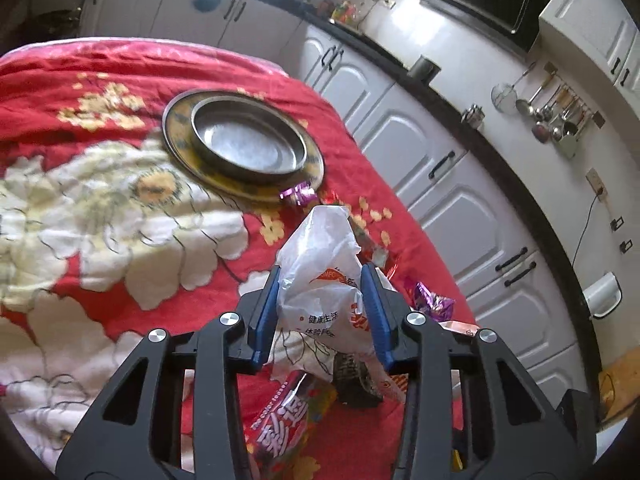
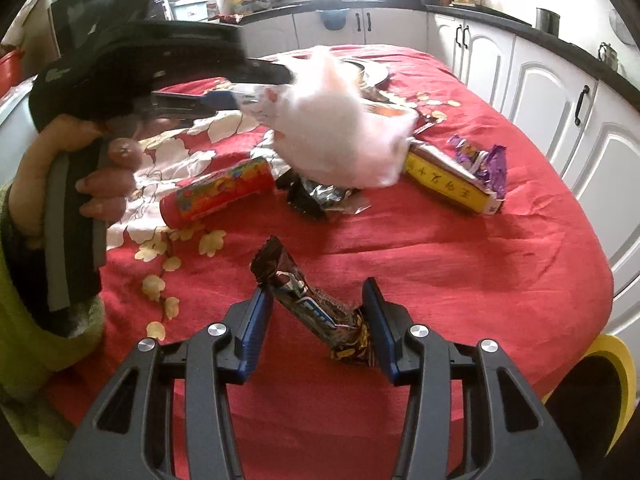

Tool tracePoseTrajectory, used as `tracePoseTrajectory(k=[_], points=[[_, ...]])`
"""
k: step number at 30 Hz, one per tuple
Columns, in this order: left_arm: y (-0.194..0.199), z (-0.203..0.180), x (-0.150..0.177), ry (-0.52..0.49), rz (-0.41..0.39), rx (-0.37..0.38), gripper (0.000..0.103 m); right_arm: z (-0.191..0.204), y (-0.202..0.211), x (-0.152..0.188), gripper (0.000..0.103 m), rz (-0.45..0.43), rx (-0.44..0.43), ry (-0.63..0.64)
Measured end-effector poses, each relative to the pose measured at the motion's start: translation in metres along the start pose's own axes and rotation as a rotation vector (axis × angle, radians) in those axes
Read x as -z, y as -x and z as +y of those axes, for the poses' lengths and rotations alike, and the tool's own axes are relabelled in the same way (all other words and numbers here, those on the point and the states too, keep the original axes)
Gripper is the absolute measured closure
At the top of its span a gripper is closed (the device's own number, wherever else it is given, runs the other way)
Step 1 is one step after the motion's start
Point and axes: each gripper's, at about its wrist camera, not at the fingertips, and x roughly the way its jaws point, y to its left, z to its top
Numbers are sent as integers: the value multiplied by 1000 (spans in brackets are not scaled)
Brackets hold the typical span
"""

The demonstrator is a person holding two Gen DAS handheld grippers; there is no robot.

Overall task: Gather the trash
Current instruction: 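Close the right tool on the chocolate bar while the left tool grasps the white plastic bag, then carry the chocolate bar and white plastic bag over the yellow-rimmed bin with both tools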

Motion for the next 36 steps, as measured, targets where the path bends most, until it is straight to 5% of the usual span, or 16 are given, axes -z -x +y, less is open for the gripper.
tracePoseTrajectory(k=[13,36], points=[[45,-7,-5,-50,-118,-22,71,-10,35,-10,59,-76,37,-27],[61,-62,14,-214,-147,22,71,-54,100,-11,59,-210,135,-131]])
